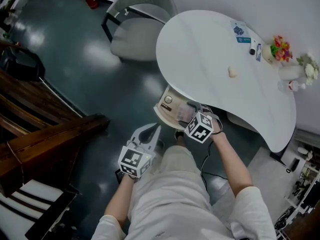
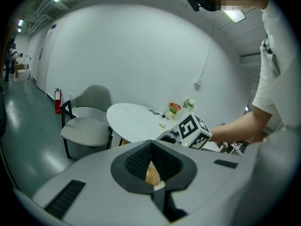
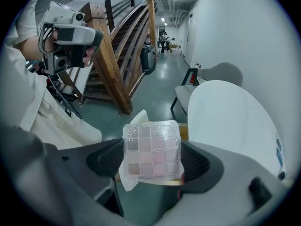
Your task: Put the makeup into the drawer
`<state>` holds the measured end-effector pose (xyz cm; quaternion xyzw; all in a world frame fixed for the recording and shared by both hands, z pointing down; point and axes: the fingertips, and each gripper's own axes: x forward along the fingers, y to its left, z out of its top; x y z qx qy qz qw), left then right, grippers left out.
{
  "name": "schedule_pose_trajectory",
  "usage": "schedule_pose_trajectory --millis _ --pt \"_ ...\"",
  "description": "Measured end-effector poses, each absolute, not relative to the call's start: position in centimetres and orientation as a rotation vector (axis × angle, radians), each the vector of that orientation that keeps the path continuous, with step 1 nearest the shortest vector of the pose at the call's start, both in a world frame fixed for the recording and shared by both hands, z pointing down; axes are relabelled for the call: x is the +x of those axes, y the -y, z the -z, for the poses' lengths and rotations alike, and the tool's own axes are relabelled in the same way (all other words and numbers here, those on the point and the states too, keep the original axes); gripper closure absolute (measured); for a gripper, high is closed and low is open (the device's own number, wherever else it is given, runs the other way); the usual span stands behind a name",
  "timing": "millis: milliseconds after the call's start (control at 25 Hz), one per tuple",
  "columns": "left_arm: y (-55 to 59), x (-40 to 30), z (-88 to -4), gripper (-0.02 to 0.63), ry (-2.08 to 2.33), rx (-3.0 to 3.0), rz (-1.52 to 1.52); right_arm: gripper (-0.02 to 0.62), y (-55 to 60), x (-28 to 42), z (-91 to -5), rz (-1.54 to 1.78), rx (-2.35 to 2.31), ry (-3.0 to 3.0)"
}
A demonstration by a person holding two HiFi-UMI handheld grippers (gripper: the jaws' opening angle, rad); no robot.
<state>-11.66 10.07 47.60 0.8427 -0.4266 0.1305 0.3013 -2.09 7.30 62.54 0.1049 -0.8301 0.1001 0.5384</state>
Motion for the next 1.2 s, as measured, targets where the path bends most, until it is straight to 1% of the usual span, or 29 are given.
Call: schedule_pose_trajectory --millis 320,1200 --pt "-10.8 -12.1 -49.6 0.598 1.114 2.215 -0.363 0.221 -7.8 -3.7 -67.2 -0.236 0.271 1.962" --pt "-11.2 -11.5 -55.2 0.598 1.078 2.181 -0.405 0.219 -4.4 -3.2 -81.2 -0.223 0.276 1.838"
